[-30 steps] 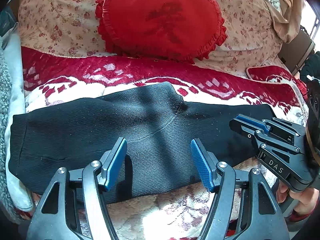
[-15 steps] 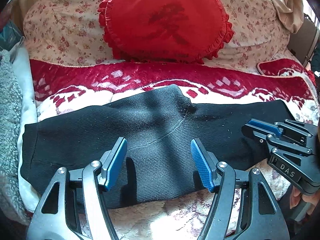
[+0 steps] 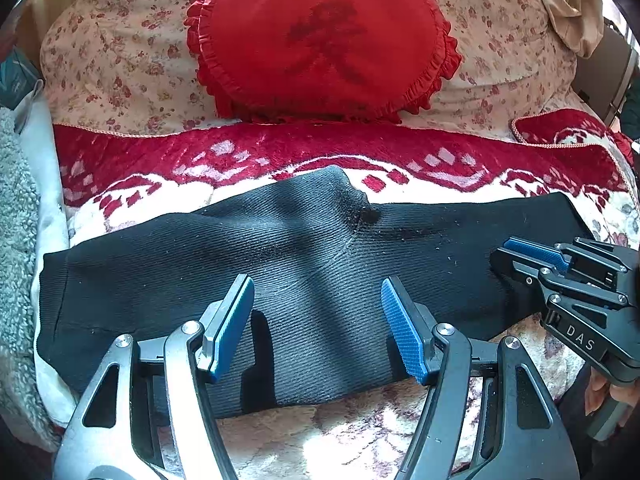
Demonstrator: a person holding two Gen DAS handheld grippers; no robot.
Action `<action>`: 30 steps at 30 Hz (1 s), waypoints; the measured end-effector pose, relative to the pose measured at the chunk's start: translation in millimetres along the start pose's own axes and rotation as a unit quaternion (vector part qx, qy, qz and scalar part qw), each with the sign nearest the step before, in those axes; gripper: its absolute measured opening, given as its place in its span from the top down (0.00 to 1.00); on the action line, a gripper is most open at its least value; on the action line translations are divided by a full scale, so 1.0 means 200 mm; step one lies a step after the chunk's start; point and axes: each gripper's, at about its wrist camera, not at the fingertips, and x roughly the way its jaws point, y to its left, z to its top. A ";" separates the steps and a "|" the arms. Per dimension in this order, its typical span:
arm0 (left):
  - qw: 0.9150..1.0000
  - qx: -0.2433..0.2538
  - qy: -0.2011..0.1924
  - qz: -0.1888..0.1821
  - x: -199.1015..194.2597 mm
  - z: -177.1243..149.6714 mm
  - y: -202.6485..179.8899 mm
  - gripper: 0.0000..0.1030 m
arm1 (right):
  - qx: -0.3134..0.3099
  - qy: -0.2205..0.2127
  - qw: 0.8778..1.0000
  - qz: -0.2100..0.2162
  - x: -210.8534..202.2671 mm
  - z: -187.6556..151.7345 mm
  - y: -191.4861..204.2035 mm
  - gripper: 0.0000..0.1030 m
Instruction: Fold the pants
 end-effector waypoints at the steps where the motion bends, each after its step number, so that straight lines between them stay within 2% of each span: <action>1: 1.000 0.000 0.000 0.000 0.00 0.00 0.00 0.36 | 0.000 0.000 1.000 0.000 0.00 0.00 -0.01 0.85; 9: 1.000 0.007 0.003 -0.004 0.02 0.01 -0.05 0.36 | 0.013 0.011 1.000 -0.006 0.03 -0.05 -0.07 0.82; 14: 0.999 0.011 0.008 -0.038 0.03 0.06 -0.11 0.36 | 0.027 0.011 1.000 -0.003 0.00 -0.07 -0.14 0.81; 20: 0.995 0.041 0.025 -0.086 0.11 0.13 -0.30 0.36 | 0.082 0.013 0.996 -0.042 -0.09 -0.19 -0.37 0.78; 24: 0.990 0.070 0.035 -0.116 0.15 0.18 -0.46 0.36 | 0.137 0.023 0.988 -0.067 -0.17 -0.28 -0.57 0.78; 27: 0.985 0.100 0.041 -0.134 0.19 0.23 -0.60 0.36 | 0.182 0.021 0.982 -0.048 -0.25 -0.34 -0.67 0.78; 30: 0.981 0.116 0.047 -0.151 0.22 0.27 -0.71 0.36 | 0.197 0.009 0.978 -0.066 -0.31 -0.36 -0.72 0.78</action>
